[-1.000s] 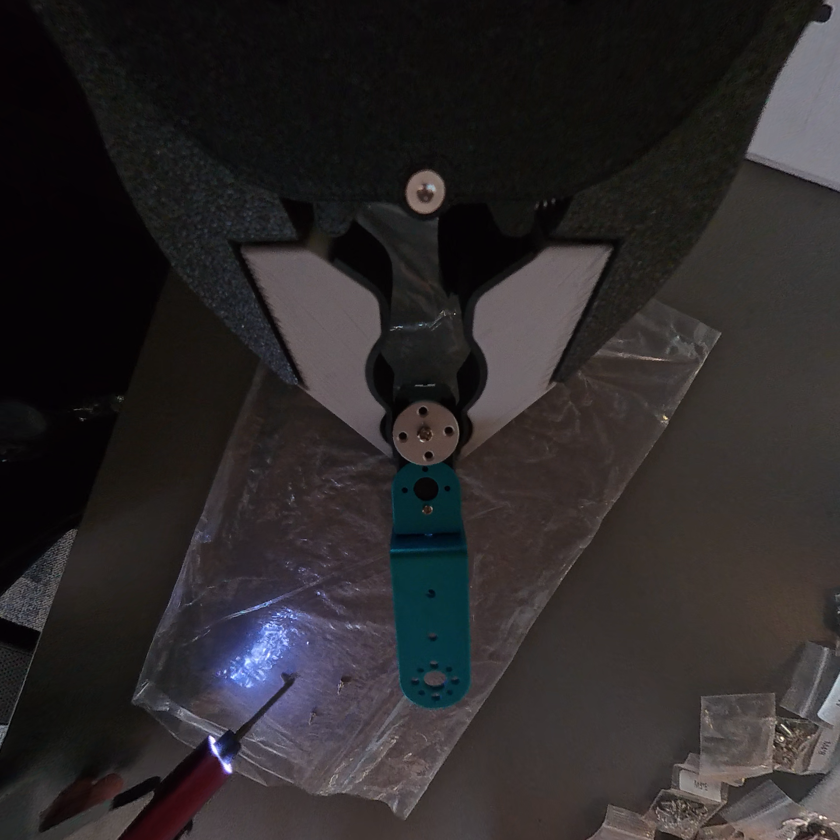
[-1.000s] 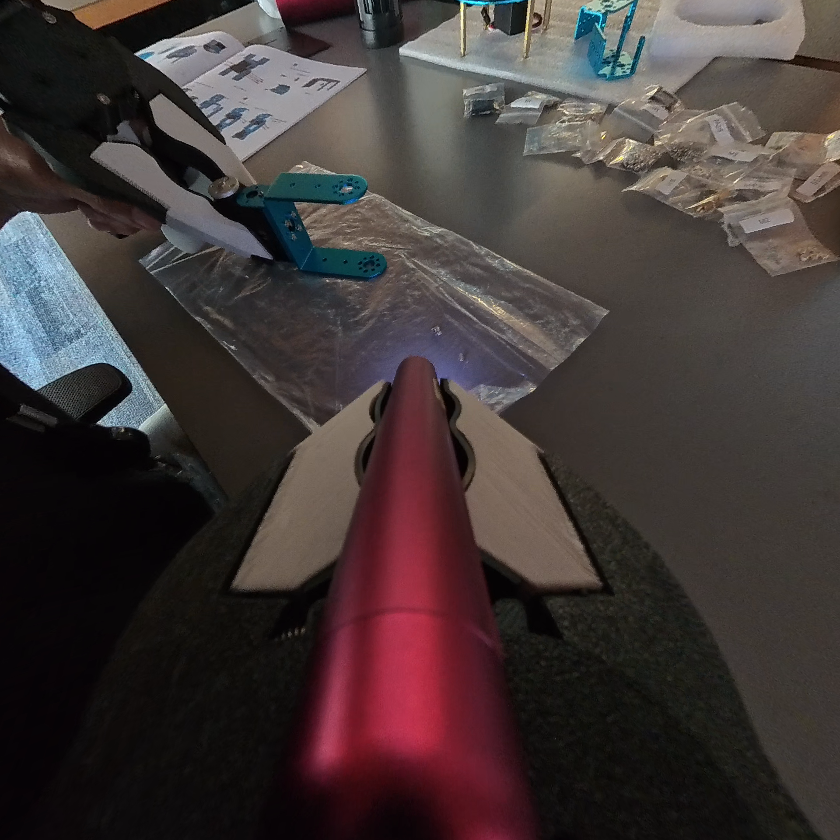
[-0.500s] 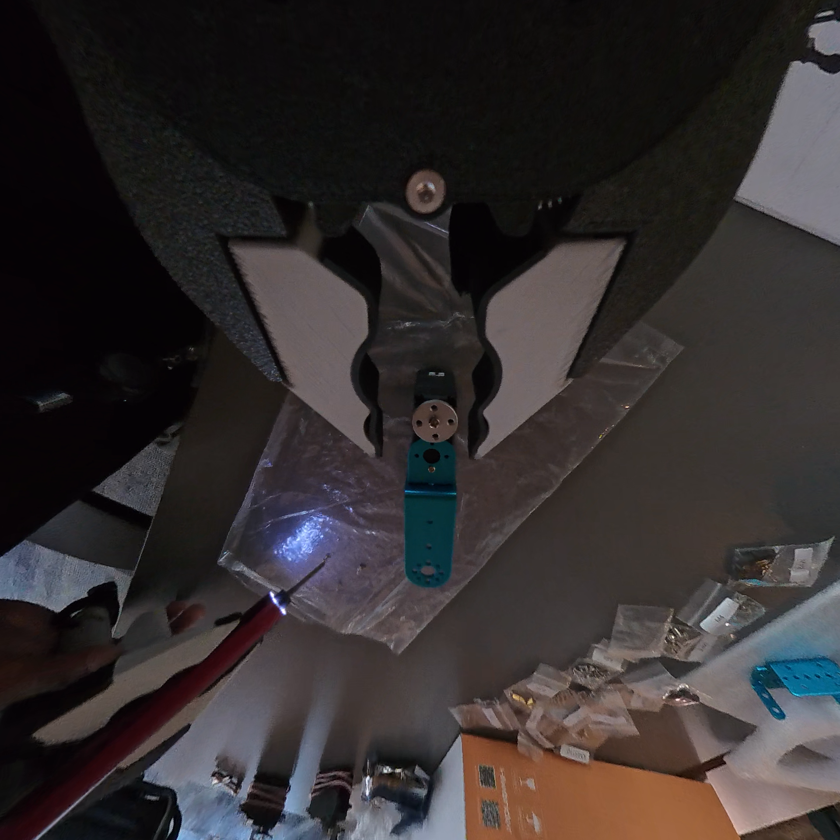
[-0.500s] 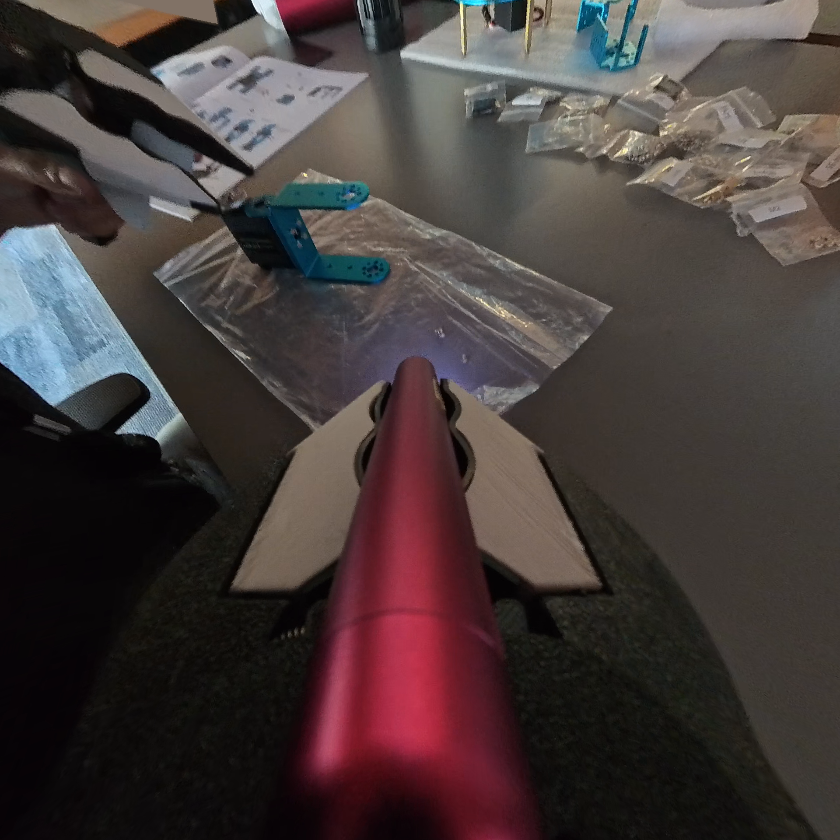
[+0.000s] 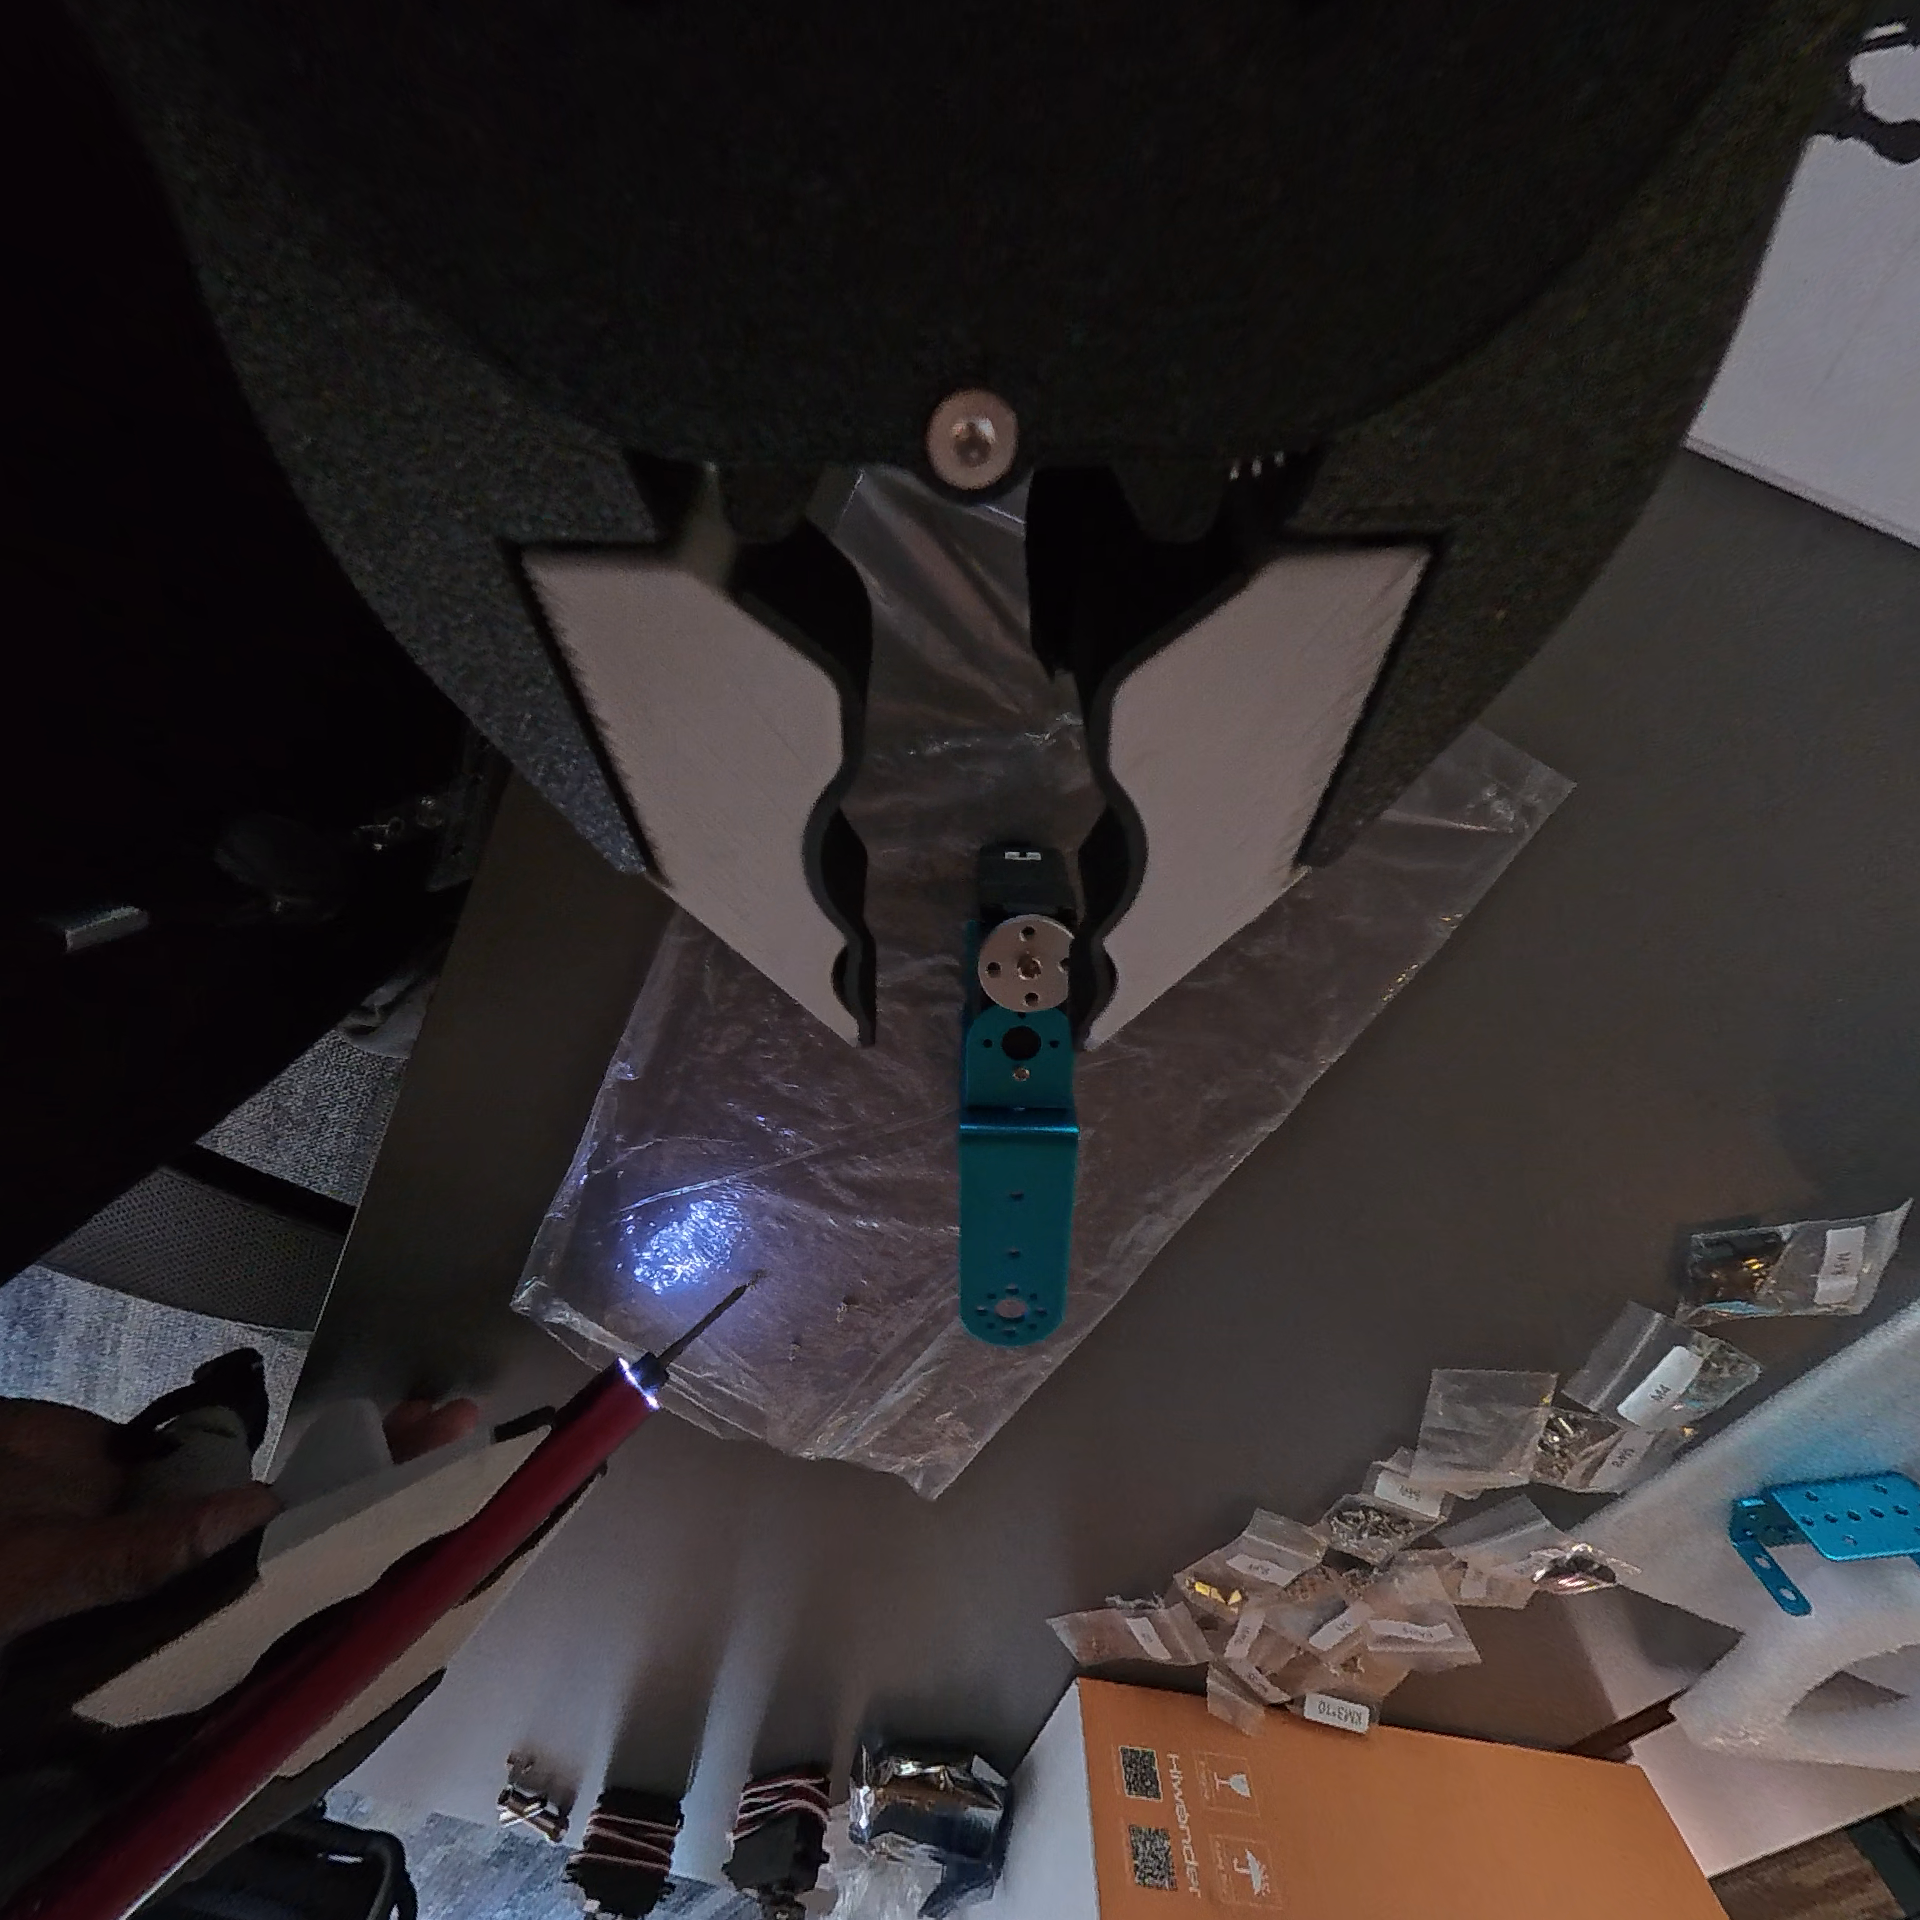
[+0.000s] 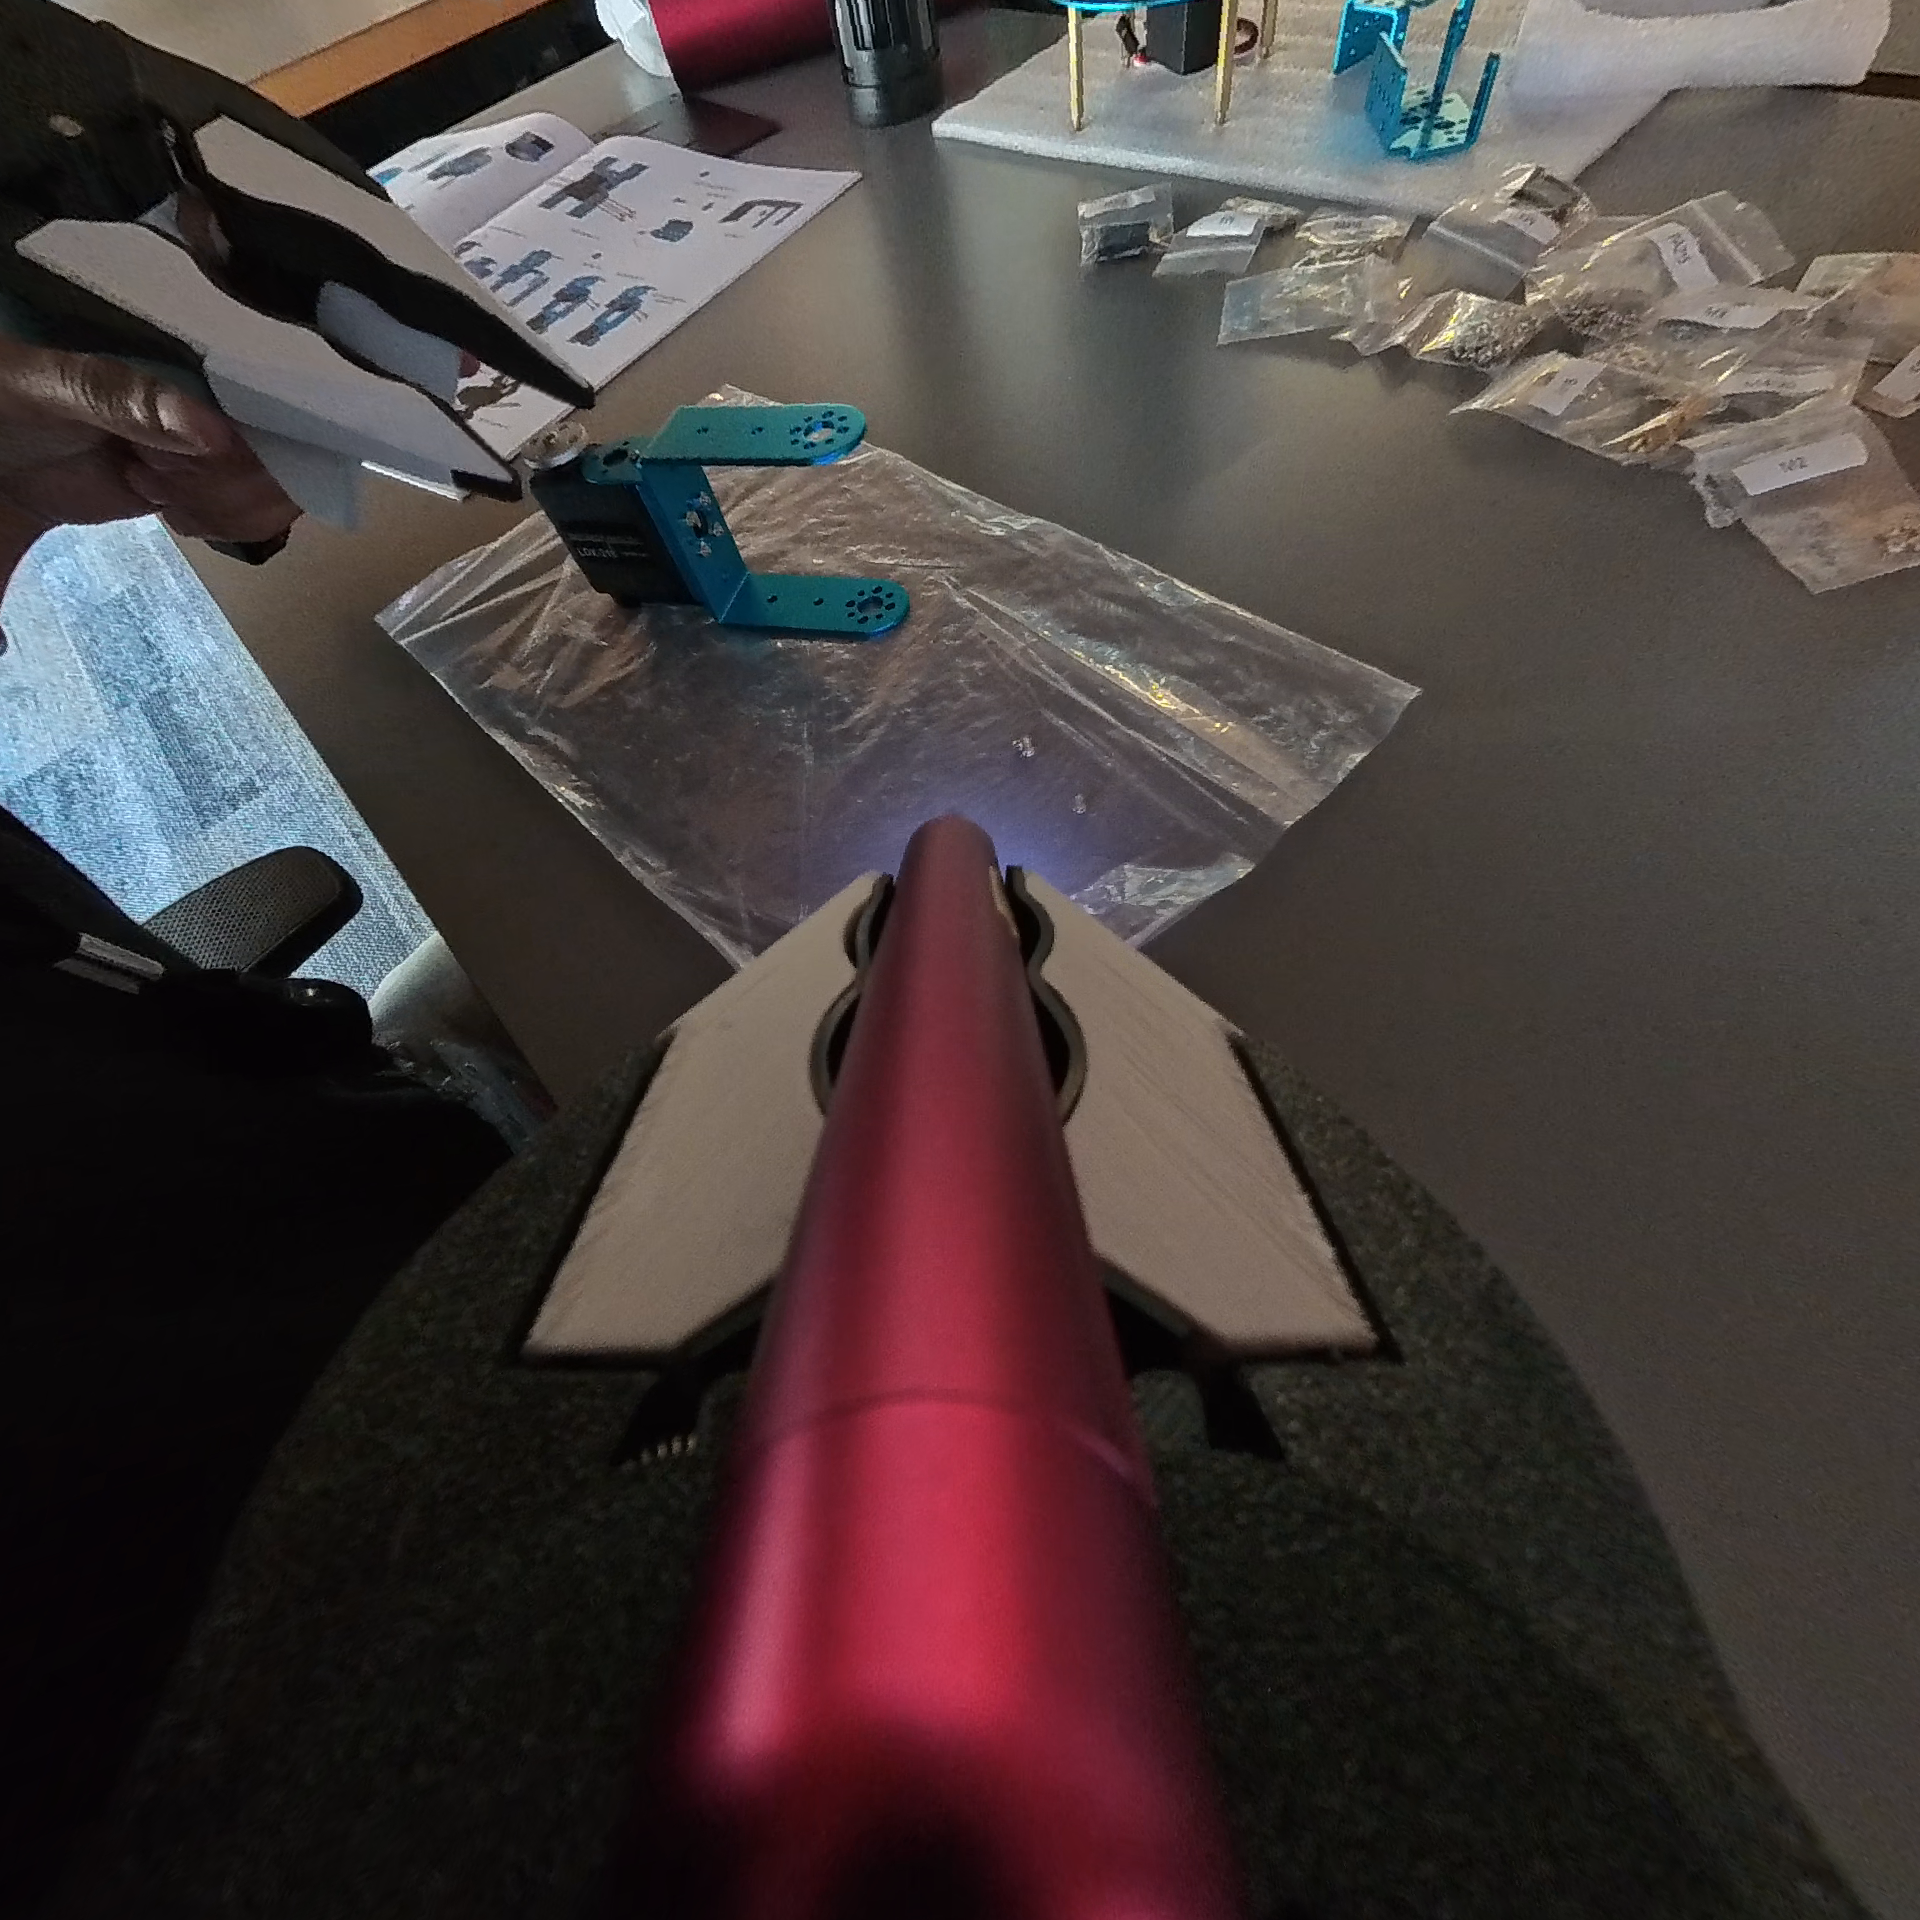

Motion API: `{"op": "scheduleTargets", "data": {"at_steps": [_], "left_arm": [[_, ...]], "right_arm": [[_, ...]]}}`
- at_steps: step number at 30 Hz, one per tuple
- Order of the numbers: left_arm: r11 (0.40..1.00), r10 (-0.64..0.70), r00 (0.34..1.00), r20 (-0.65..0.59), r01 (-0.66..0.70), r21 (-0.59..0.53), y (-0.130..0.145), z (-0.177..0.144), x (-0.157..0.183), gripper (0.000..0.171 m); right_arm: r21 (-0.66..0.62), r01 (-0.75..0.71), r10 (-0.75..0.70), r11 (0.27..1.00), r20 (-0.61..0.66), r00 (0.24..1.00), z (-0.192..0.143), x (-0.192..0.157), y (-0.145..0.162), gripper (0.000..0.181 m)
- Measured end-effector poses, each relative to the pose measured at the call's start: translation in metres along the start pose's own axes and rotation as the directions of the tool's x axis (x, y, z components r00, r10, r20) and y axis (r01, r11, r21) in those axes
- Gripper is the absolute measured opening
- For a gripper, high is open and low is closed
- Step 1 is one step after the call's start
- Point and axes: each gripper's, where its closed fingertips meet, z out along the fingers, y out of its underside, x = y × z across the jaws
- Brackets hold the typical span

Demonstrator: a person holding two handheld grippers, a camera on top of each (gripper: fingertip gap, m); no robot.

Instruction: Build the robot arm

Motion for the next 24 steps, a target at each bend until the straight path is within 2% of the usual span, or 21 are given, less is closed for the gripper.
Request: {"op": "scheduleTargets", "data": {"at_steps": [7, 11, 16, 19, 24], "left_arm": [[1.0, 0.002, 1.0, 0.001, -0.002, 0.004, -0.001, -0.001, 0.003, 0.036], [0.998, 0.034, 0.998, -0.045, -0.031, 0.061, -0.022, 0.001, 0.024, 0.035], [0.993, 0.085, 0.994, -0.076, -0.078, 0.091, -0.035, 0.007, 0.043, 0.033], [0.993, 0.071, 0.992, -0.104, -0.061, 0.103, -0.038, 0.011, 0.05, 0.029], [0.984, 0.18, 0.983, -0.027, -0.18, 0.02, -0.024, 0.033, 0.052, 0.027]], "right_arm": [[0.015, -0.005, 0.004, 1.0, 0.015, 1.0, 0.0, -0.002, -0.004, 0.02], [0.049, -0.02, 0.019, 0.999, 0.04, 0.999, -0.002, -0.007, -0.013, 0.022], [0.033, -0.026, 0.025, 0.999, 0.039, 0.999, -0.001, -0.006, -0.009, 0.021], [0.084, -0.069, 0.061, 0.994, 0.091, 0.994, -0.003, -0.013, -0.019, 0.022], [0.183, -0.161, 0.114, 0.97, 0.243, 0.963, -0.005, -0.035, -0.048, 0.022]]}}
